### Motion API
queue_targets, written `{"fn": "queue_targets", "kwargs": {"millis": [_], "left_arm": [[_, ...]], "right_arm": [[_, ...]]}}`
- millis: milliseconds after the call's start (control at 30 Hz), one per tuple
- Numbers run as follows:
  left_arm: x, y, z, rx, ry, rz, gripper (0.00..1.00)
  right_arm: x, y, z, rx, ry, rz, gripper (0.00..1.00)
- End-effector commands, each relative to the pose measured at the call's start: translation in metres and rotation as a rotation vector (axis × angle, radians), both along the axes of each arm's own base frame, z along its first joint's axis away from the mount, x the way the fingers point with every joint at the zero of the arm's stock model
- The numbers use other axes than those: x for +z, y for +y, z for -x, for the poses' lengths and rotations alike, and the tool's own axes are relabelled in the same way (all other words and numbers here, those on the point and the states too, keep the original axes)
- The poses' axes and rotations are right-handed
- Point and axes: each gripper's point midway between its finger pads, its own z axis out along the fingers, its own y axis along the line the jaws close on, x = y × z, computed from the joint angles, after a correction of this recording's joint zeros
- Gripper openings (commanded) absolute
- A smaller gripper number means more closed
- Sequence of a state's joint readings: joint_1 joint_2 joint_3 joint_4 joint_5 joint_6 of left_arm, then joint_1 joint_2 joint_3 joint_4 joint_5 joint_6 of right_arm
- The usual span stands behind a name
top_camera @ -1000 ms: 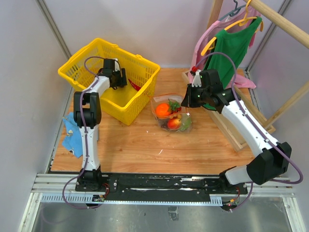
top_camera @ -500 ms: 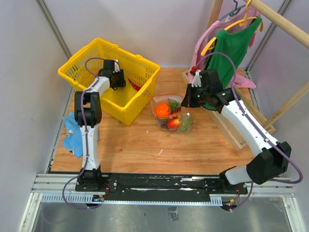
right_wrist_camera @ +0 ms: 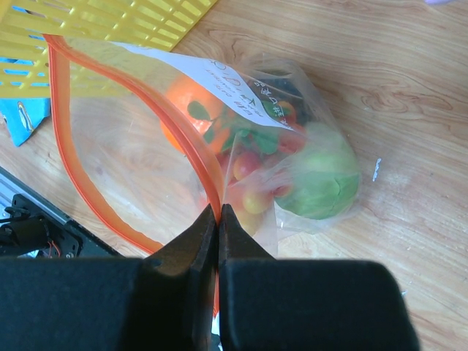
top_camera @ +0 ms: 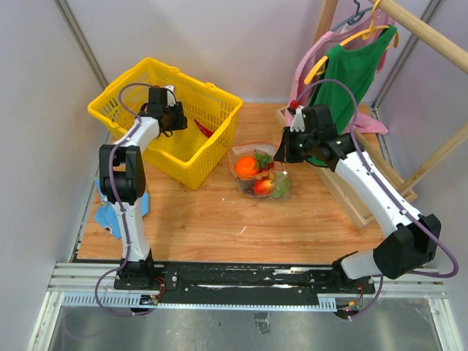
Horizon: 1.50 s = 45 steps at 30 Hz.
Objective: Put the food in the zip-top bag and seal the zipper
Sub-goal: Pick up the fake fruit from the bin, then place the fake fruit in the zipper food storage bag.
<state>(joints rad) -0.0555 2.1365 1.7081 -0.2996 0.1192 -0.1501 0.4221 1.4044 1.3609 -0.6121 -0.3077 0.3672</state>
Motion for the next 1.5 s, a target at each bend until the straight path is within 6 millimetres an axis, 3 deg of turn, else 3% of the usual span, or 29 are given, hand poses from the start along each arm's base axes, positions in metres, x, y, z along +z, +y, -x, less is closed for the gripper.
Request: {"fn": "queue_targets", "kwargs": {"millis": [0, 167, 433, 800, 1133, 1467], "left_arm": [[0.038, -0.001, 0.012, -0.026, -0.077, 0.009, 0.35], [0.076, -0.011, 0.035, -0.061, -0.132, 0.056, 0.34], [0.148, -0.044, 0.08, -0.174, -0.273, 0.117, 0.34], [0.204, -0.114, 0.152, -0.412, -0.378, 0.122, 0.34], [0.207, -0.193, 0.228, -0.703, -0.383, 0.108, 0.34], [0.173, -0.253, 0.266, -0.915, -0.325, 0.063, 0.37]], "right_arm": [[0.011, -0.002, -0.002, -0.011, -0.012, -0.028, 0.03], [0.014, -0.002, -0.002, -0.011, -0.017, -0.031, 0.03], [0.013, 0.004, -0.005, -0.005, -0.011, -0.051, 0.03], [0.01, 0.011, -0.011, 0.001, 0.001, -0.07, 0.03], [0.014, 0.015, -0.017, -0.001, -0.007, -0.078, 0.03], [0.019, 0.013, -0.019, -0.01, -0.024, -0.078, 0.03]]}}
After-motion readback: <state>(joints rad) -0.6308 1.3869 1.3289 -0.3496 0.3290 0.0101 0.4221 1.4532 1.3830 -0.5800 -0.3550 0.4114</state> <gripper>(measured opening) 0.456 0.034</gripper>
